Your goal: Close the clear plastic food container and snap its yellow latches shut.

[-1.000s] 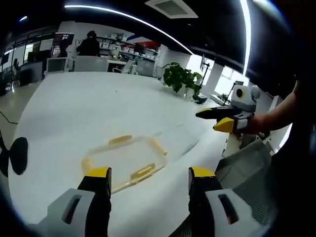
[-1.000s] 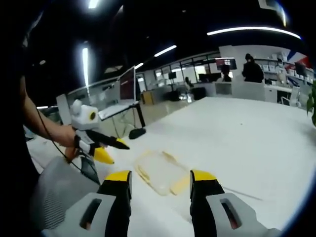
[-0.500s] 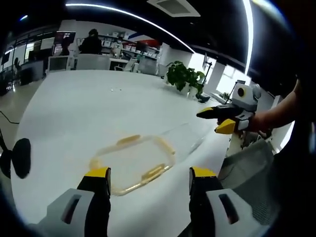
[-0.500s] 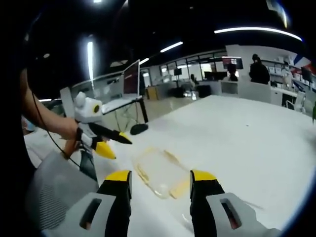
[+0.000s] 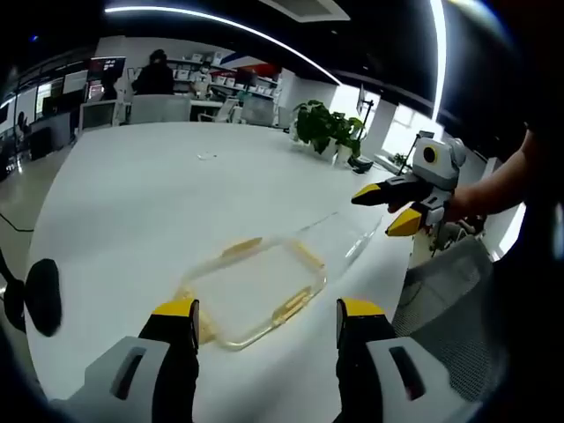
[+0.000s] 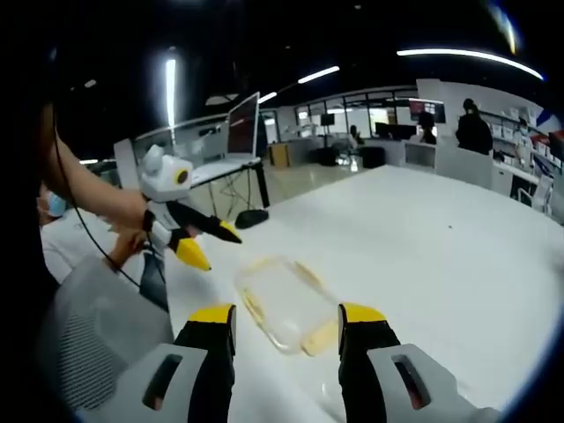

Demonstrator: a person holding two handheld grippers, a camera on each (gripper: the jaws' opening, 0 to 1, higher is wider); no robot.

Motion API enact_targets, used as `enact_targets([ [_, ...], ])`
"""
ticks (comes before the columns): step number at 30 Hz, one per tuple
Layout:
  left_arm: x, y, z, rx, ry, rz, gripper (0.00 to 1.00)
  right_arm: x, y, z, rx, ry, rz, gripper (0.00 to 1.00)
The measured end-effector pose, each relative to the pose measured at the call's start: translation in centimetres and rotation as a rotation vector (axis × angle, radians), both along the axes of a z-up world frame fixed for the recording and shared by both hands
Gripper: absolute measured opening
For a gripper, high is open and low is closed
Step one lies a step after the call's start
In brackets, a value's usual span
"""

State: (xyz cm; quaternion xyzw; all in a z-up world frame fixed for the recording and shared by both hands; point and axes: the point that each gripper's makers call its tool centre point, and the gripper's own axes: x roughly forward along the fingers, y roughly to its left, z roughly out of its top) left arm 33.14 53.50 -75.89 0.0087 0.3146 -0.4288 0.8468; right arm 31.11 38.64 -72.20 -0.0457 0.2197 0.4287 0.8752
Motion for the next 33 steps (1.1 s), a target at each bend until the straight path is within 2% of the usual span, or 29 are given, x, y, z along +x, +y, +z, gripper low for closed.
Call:
enact_targets([
  [8,0.7,0.5,0.0,0.011,0.006,-0.023,0.63,0.5,-0.1,-0.2,-0.022,0.007,0.016,0.46],
  [15,0.7,0.9,-0.8,0.052,0.005,-0.072,0.63,0.6,-0.1,-0.6,-0.056,0.008,0.037,0.46],
  [19,0.7,1.0,-1.0,0.052,0.023,-0.086,0.63,0.4,0.2,-0.9,-0.079,0.011,0.066,0.47],
  [33,1.5,2.0,-2.5,0.132,0.014,-0.178,0.62,1.0,0.8,-2.1,-0.166,0.021,0.119,0.46],
])
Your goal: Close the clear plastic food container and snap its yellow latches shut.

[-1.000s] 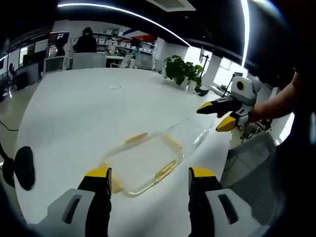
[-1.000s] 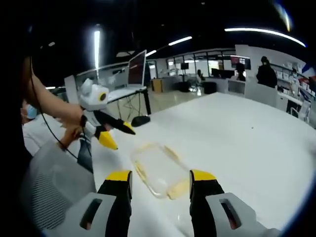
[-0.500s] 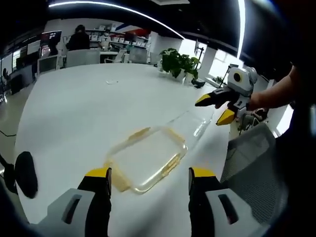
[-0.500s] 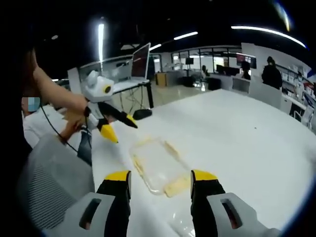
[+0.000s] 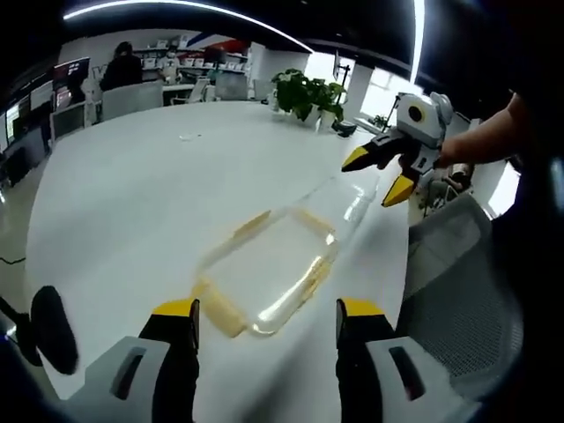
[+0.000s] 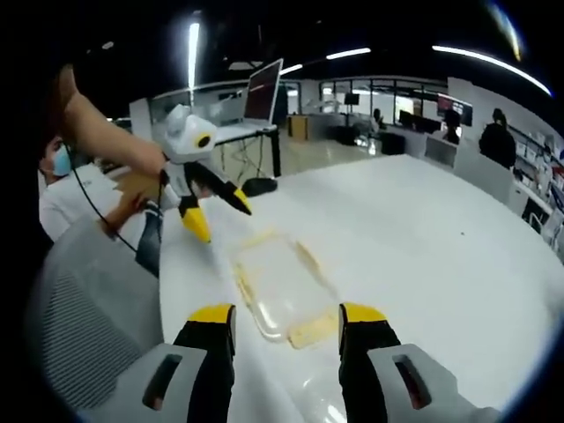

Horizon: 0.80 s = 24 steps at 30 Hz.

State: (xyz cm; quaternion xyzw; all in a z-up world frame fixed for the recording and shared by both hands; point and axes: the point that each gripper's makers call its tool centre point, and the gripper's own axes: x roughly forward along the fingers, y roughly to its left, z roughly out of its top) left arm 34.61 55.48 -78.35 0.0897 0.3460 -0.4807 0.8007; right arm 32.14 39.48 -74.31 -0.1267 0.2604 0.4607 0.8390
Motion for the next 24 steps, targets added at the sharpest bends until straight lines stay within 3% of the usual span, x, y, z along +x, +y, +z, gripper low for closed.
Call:
enact_targets([
  [24,0.8,0.4,-1.9,0.098,0.019,-0.138,0.61,1.1,0.7,-2.5,-0.152,0.047,0.101,0.46],
])
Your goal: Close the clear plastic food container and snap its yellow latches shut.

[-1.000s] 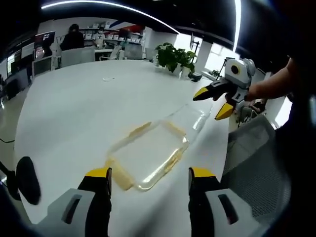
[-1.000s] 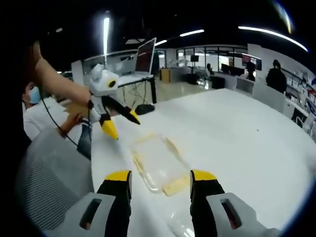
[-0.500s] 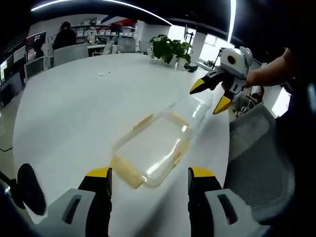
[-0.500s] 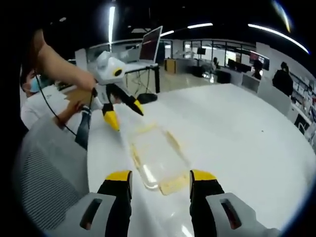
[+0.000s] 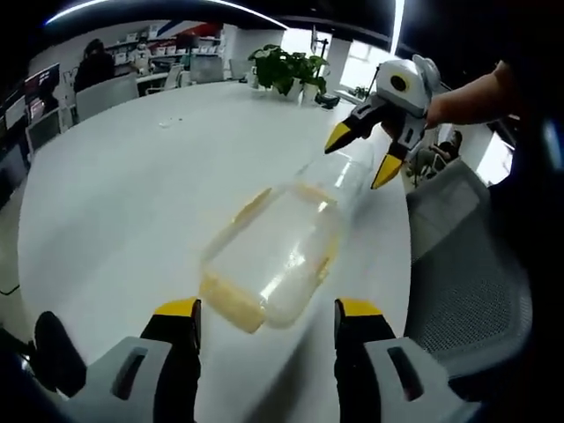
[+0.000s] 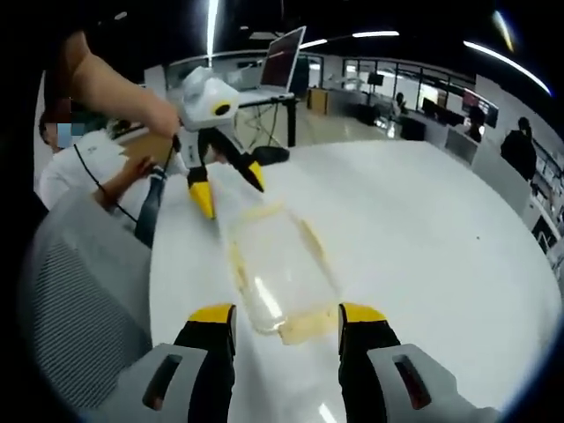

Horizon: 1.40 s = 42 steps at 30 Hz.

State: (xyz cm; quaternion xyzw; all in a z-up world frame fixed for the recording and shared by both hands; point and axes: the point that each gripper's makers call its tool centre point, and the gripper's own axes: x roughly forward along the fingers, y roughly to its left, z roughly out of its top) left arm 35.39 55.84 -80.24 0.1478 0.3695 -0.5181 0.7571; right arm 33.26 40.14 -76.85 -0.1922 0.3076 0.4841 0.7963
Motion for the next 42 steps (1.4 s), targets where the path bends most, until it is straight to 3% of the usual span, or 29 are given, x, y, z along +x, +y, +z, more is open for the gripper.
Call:
enact_targets([
  [18,1.3,0.7,-1.4,0.089,0.000,-0.099,0.58,0.9,-0.6,-2.3,-0.148,0.028,0.097,0.45],
  [26,1.5,0.9,-2.3,0.176,-0.052,-0.221,0.57,1.3,-1.0,-3.3,-0.212,0.043,0.132,0.45],
  [42,1.6,0.9,-3.3,0.255,-0.074,-0.339,0.56,1.4,-0.5,-4.7,-0.305,0.041,0.226,0.45],
])
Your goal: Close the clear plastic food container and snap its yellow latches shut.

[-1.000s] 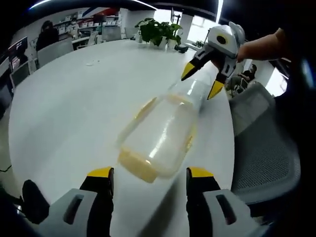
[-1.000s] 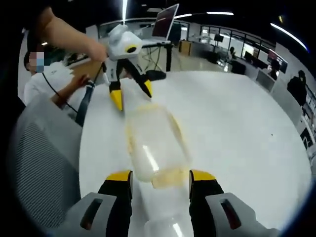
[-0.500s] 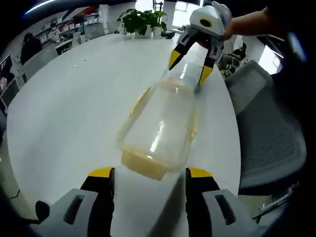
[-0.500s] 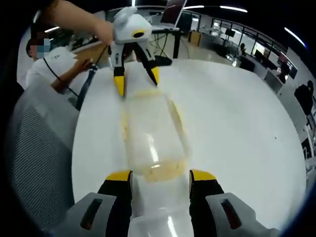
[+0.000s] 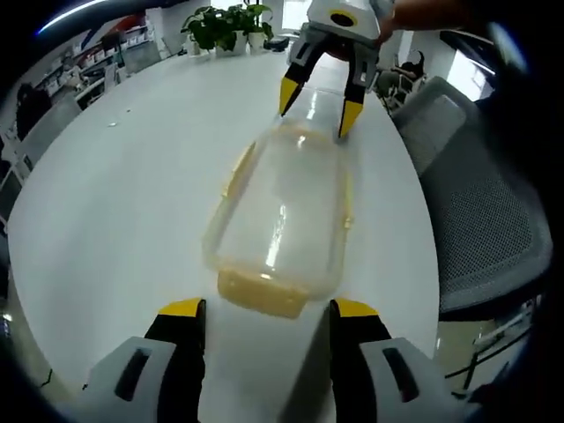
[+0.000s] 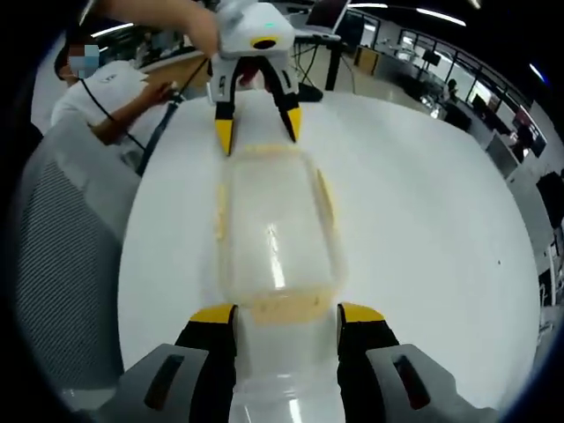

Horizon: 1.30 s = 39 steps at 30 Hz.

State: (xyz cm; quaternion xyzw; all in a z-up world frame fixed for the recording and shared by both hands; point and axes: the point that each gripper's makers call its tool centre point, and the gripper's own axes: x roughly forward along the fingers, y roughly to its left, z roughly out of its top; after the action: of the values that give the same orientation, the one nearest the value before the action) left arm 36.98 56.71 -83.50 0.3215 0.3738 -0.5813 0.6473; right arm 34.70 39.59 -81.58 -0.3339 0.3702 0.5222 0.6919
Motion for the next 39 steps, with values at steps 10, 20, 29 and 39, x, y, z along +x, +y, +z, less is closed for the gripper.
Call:
enact_targets([
  [10,0.0,-0.4,0.0,0.022,-0.029,-0.060,0.53,-0.1,0.2,-0.8,-0.065,-0.003,0.059,0.43],
  [20,0.0,-0.6,0.1,0.048,-0.038,-0.134,0.51,0.5,0.8,-1.2,-0.080,0.012,0.067,0.42],
  [29,-0.5,-1.0,0.2,0.073,-0.030,-0.222,0.40,0.0,0.2,-1.9,-0.140,0.037,0.134,0.40],
  [39,-0.3,-1.1,0.1,0.087,-0.032,-0.232,0.39,0.1,0.2,-2.0,-0.150,0.058,0.129,0.40],
])
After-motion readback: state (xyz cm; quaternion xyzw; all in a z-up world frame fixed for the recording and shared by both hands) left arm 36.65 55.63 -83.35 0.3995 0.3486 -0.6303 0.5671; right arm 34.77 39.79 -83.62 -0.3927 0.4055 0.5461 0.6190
